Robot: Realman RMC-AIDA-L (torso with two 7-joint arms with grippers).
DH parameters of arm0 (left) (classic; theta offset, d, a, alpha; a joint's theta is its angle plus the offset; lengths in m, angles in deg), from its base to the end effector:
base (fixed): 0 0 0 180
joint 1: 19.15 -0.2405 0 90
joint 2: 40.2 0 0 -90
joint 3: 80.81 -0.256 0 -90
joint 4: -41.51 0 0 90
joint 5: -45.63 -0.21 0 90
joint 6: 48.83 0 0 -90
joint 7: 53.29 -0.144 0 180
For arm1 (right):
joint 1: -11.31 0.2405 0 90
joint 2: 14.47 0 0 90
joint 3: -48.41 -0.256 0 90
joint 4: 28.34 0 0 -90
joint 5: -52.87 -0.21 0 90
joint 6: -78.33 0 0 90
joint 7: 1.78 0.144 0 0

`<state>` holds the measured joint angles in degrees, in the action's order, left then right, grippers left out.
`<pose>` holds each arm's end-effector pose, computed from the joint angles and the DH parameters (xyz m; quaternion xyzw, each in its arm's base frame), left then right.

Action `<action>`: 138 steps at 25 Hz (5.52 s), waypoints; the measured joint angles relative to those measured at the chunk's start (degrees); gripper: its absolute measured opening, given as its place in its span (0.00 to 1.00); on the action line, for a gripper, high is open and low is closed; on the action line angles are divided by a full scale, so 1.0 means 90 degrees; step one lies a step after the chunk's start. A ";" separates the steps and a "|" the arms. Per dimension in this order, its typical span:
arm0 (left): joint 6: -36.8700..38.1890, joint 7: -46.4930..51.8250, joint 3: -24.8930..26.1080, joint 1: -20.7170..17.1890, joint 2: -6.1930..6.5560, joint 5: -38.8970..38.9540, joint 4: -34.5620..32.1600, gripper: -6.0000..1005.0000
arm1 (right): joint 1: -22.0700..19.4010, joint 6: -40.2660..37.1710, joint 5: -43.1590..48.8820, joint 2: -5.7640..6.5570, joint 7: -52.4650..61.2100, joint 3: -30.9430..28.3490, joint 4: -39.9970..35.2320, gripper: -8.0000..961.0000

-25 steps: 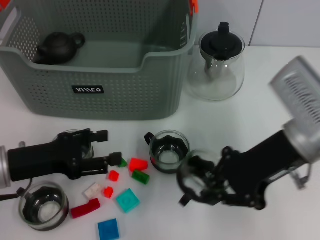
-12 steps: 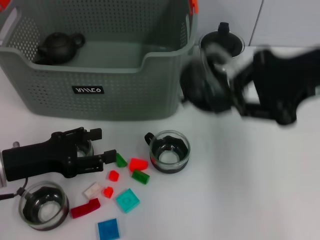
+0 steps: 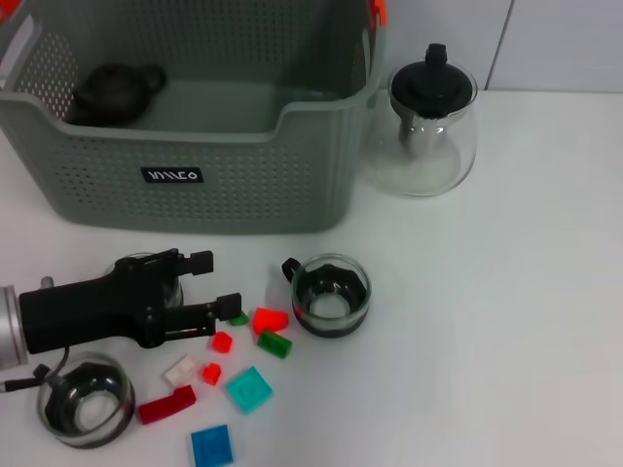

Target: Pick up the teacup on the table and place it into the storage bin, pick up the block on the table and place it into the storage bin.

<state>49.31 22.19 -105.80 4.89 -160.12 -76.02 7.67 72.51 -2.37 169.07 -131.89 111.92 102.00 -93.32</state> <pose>-0.3026 0.2755 0.0032 -0.9043 -0.2823 -0.2940 0.1266 -0.0191 0.4311 0.0573 -0.9657 0.0169 0.2092 0.1528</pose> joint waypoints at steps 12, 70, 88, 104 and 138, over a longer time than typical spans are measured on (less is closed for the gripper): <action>-0.0056 0.0050 0.0056 0.0061 -0.0006 0.0060 0.0000 0.85 | 0.1626 0.3381 0.1356 -0.0066 -0.0694 0.0475 0.3369 0.07; -0.0232 0.0020 0.0061 0.0173 -0.0083 0.0036 0.0146 0.85 | 0.1463 0.4740 0.0925 -0.0380 -0.1647 0.1068 0.5333 0.08; -0.0261 0.0040 0.0062 0.0141 -0.0084 0.0034 0.0156 0.85 | 0.0547 0.3327 0.0139 -0.0366 -0.1672 0.1138 0.3214 0.59; -0.0234 0.0069 0.0044 0.0143 -0.0074 0.0061 0.0157 0.85 | -0.2370 -0.1271 -0.2235 -0.0133 -0.2508 0.1223 -0.0203 0.61; -0.0387 0.0020 0.0044 0.0108 -0.0113 0.0025 0.0183 0.85 | -0.1145 0.0665 0.1818 -0.0376 -0.1423 0.4516 0.1223 0.61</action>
<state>45.83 22.38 -105.41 5.86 -161.14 -75.79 9.32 62.20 3.61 185.43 -135.27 99.11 142.64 -82.32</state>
